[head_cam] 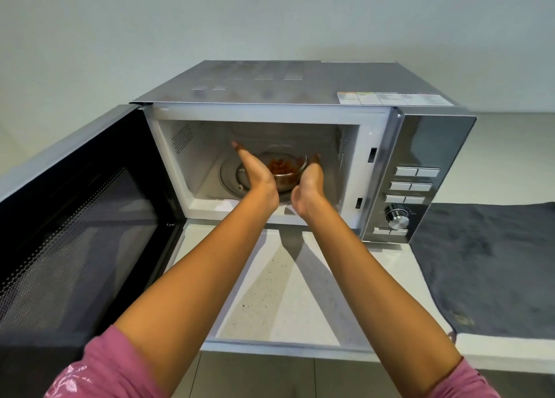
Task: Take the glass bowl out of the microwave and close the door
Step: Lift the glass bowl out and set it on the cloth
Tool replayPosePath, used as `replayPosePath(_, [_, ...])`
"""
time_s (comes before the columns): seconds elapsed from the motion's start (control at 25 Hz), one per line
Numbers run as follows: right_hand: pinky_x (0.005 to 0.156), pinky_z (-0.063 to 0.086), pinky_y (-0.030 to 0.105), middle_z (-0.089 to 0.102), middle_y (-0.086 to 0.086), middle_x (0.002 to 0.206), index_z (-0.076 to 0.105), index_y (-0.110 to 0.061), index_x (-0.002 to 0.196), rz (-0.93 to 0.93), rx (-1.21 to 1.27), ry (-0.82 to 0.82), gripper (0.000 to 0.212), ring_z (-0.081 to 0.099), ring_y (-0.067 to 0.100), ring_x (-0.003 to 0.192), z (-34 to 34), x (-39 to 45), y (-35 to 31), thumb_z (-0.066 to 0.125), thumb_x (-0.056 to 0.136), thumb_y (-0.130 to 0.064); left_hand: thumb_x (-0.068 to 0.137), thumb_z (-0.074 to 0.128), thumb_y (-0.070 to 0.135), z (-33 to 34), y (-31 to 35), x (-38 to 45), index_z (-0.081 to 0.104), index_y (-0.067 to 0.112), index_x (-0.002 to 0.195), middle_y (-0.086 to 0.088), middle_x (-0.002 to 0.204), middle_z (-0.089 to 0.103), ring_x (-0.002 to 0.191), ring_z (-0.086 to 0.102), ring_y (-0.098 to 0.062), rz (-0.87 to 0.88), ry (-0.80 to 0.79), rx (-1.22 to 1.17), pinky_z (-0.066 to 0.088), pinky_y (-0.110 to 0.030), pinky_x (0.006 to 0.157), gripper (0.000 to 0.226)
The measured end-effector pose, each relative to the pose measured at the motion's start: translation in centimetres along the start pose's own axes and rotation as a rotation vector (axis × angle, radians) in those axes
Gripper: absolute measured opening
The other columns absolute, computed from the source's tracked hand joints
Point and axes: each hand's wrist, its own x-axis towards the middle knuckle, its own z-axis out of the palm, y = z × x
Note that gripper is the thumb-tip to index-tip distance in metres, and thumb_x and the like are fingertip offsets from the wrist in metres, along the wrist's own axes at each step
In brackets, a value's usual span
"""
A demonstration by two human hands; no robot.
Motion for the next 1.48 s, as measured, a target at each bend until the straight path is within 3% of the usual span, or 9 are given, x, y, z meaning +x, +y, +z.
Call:
replayPosePath(0.08, [0.086,0.053,0.035,0.064,0.011,0.127,0.054,-0.018,0.136,0.022,-0.013,0.016,0.054,0.062,0.022,0.101,-0.9,-1.6,-0.1,0.022,0.106,-0.05,0.086,0.019,0.081,-0.2,-0.3,-1.6,0.026,0.032,0.153,-0.007,0.156,0.035,0.137,0.038,-0.036,-0.026,0.015,-0.004,0.032,-0.055,0.112,0.083])
replayPosePath(0.28, [0.104,0.049,0.039,0.063,0.014,0.132,0.052,-0.012,0.139,0.061,0.022,0.011,0.06,0.061,0.026,0.118,-3.2,-6.5,0.0,0.023,0.105,-0.052,0.085,0.02,0.081,-1.4,-0.7,-6.4,0.032,0.027,0.151,-0.009,0.152,0.039,0.128,0.046,-0.035,-0.077,0.067,-0.056,0.046,-0.047,0.094,0.086])
replayPosePath(0.48, [0.064,0.048,0.028,0.067,0.007,0.101,0.062,-0.015,0.121,0.067,0.053,0.063,0.041,0.062,0.016,0.079,-5.3,-11.1,-0.4,0.031,0.107,-0.038,0.089,0.022,0.077,-2.4,-1.1,-10.6,0.048,0.018,0.141,-0.01,0.133,0.055,0.102,0.057,-0.029,-0.093,0.066,-0.098,0.05,-0.044,0.085,0.083])
replayPosePath(0.56, [0.067,0.05,0.031,0.067,0.007,0.099,0.063,-0.017,0.12,0.068,0.053,0.081,0.036,0.063,0.018,0.082,-6.5,-12.6,-0.7,0.034,0.106,-0.034,0.089,0.021,0.076,-2.4,-1.6,-12.4,0.05,0.016,0.14,-0.009,0.135,0.054,0.096,0.056,-0.027,-0.105,0.064,-0.097,0.049,-0.044,0.086,0.083])
replayPosePath(0.68, [0.09,0.049,0.035,0.061,0.01,0.135,0.062,-0.022,0.116,0.043,0.017,0.123,0.034,0.06,0.025,0.116,-8.6,-14.2,-1.1,0.031,0.106,-0.033,0.091,0.019,0.074,-2.2,-2.7,-14.7,0.053,0.015,0.138,-0.009,0.15,0.044,0.119,0.048,-0.028,-0.145,0.071,-0.06,0.039,-0.047,0.095,0.083])
replayPosePath(0.84, [0.068,0.052,0.029,0.067,0.011,0.125,0.063,-0.017,0.13,-0.006,0.106,0.197,0.039,0.064,0.021,0.098,-12.0,-15.8,-1.8,0.039,0.103,-0.031,0.091,0.018,0.073,-0.9,-4.8,-17.2,0.059,0.013,0.132,-0.009,0.145,0.049,0.113,0.043,-0.023,-0.187,0.03,-0.039,0.033,-0.045,0.092,0.084])
replayPosePath(1.08, [0.048,0.053,0.022,0.073,0.008,0.097,0.072,-0.015,0.111,-0.085,0.155,0.337,0.029,0.07,0.018,0.079,-17.3,-16.6,-4.2,0.051,0.096,-0.029,0.094,0.022,0.067,2.7,-9.0,-20.0,0.063,0.011,0.122,-0.007,0.122,0.058,0.107,0.055,-0.026,-0.307,-0.08,-0.033,0.045,-0.041,0.085,0.074])
replayPosePath(1.32, [0.084,0.061,0.043,0.07,0.011,0.114,0.066,-0.02,0.122,-0.179,0.249,0.49,0.031,0.069,0.029,0.102,-22.3,-15.5,-7.6,0.046,0.1,-0.029,0.096,0.033,0.05,7.6,-13.3,-21.7,0.063,0.011,0.116,-0.011,0.126,0.062,0.099,0.061,-0.026,-0.399,-0.209,-0.033,0.046,-0.033,0.07,0.053])
replayPosePath(1.48, [0.072,0.059,0.036,0.07,0.007,0.109,0.068,-0.022,0.112,-0.248,0.249,0.574,0.025,0.068,0.025,0.097,-25.9,-14.4,-9.9,0.046,0.1,-0.027,0.097,0.035,0.046,10.7,-16.4,-21.9,0.063,0.013,0.118,-0.008,0.129,0.058,0.103,0.058,-0.025,-0.434,-0.265,0.012,0.046,-0.036,0.077,0.048])
